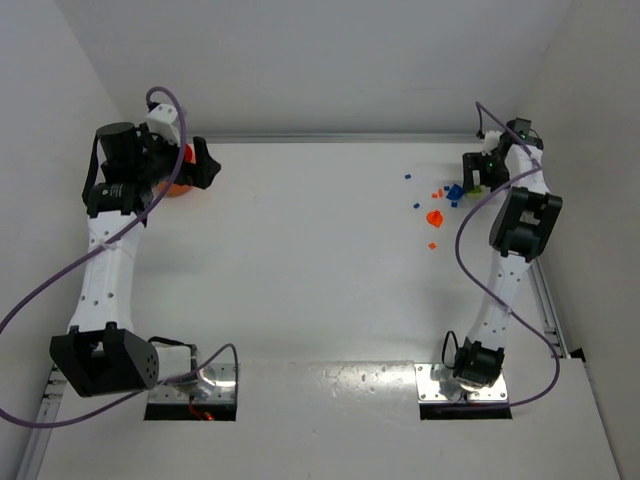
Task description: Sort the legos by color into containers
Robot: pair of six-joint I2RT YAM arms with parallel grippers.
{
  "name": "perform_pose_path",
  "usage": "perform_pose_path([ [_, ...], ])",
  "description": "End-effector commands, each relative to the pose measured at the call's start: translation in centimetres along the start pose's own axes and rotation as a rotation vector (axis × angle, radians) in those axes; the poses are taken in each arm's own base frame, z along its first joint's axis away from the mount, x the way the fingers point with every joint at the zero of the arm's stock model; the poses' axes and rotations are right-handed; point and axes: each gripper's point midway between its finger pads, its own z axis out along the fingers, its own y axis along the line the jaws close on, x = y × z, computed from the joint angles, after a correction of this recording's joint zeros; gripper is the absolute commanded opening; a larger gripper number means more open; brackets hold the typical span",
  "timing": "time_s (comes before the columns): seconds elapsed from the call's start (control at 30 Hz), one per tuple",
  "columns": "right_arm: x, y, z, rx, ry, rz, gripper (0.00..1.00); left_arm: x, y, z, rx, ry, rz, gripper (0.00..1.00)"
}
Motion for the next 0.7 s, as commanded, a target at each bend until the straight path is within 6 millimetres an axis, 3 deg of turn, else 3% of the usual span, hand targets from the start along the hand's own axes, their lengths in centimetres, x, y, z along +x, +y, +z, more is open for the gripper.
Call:
perform_pose_path([
  [0.0, -1.9, -0.2, -0.4, -0.002, -0.057, -0.036, 0.92, -1.3, -0.1, 0.3, 0.01, -0.038, 0.01, 1.0],
  [0.2, -1.9, -0.6, 0.6, 0.006, -0.054, -0.036, 0.87, -1.9, -0.1, 0.4, 0.009, -0.048, 0.006, 1.0],
  [0.33, -1.7, -0.9, 1.3, 0.016, -0.048, -0.036, 0.67, -1.8, 0.3, 0.3, 0.001, -0.048, 0.003, 1.0],
  [0.53, -1.8, -0.5, 1.4, -0.004, -0.056, -0.027, 0.49, -1.2, 0.5, 0.6, -0.006, -0.031, -0.016, 1.0],
  [0.67, -2.8, 1.1, -1.5, -0.067, -0.094, -0.032, 0.35, -1.2, 0.6, 0.8, -0.009, -0.042, -0.019, 1.0],
])
